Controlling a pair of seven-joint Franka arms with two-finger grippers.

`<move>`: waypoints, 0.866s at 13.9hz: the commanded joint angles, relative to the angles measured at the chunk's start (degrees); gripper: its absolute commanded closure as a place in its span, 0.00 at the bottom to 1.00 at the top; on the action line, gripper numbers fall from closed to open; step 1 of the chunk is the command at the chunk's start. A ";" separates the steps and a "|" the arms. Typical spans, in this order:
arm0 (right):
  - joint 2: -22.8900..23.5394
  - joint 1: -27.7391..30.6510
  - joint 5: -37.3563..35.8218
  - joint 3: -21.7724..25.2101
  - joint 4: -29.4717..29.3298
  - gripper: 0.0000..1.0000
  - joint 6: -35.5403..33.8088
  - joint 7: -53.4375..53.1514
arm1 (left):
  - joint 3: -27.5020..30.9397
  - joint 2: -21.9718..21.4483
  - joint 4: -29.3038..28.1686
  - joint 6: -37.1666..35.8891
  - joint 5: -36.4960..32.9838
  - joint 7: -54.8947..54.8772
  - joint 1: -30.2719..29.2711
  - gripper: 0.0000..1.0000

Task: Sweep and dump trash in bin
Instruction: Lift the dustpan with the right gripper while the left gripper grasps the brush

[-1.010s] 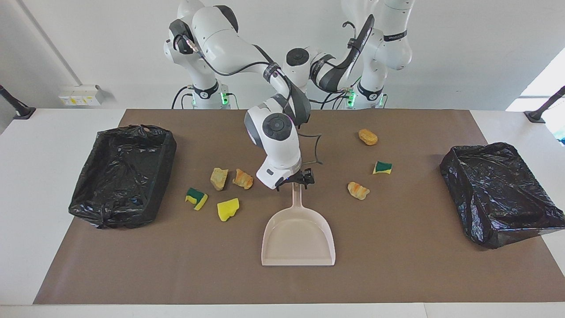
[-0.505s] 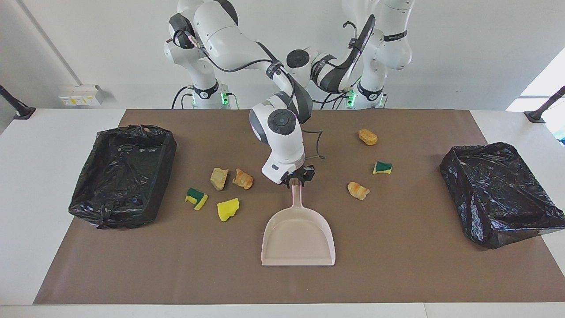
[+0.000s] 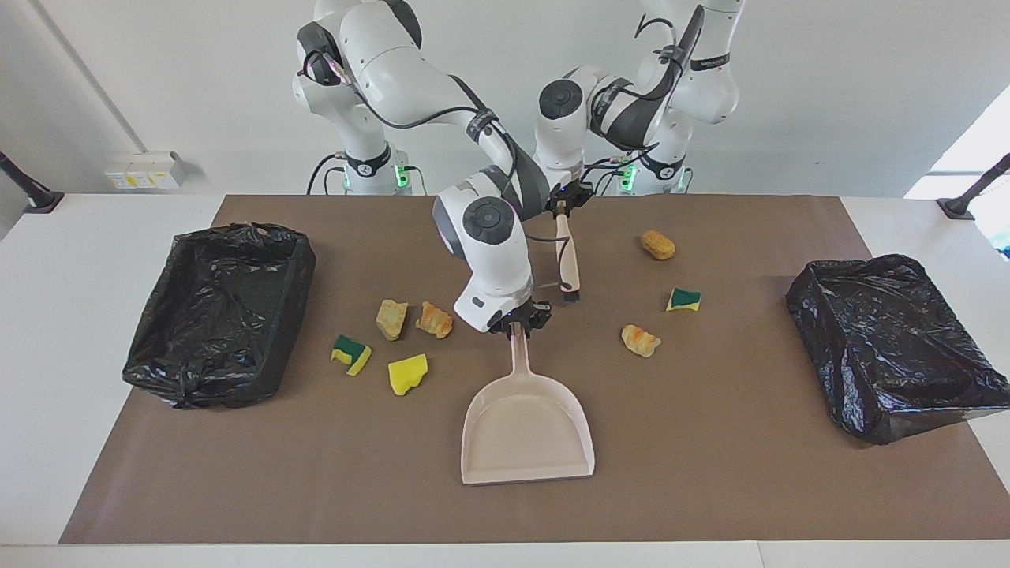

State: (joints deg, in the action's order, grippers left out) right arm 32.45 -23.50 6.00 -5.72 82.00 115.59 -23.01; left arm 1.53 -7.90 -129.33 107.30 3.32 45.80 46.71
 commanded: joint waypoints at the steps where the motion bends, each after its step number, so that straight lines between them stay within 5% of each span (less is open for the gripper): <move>1: -6.50 3.89 1.55 -0.43 1.32 1.00 -4.39 11.53 | -0.48 -5.44 -3.55 -4.19 -0.95 2.70 -3.11 1.00; 7: -13.11 8.91 0.51 -0.35 1.67 1.00 -18.61 43.15 | -0.47 -7.47 -4.61 -18.24 -0.60 23.80 -8.64 1.00; 9: -15.82 8.30 -1.16 -0.26 6.91 1.00 -18.39 58.19 | -0.39 -9.40 -6.63 -21.24 -0.51 25.20 -9.79 1.00; 12: -17.07 6.73 -6.07 -0.26 12.39 1.00 -15.23 66.50 | -0.39 -12.65 -11.10 -21.34 -0.25 26.44 -12.08 1.00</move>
State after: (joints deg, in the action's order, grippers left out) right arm 18.20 -15.94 2.92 -5.73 88.80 97.22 38.52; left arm 1.64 -15.66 -135.65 85.91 3.23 70.73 36.13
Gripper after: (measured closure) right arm 0.674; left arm 0.744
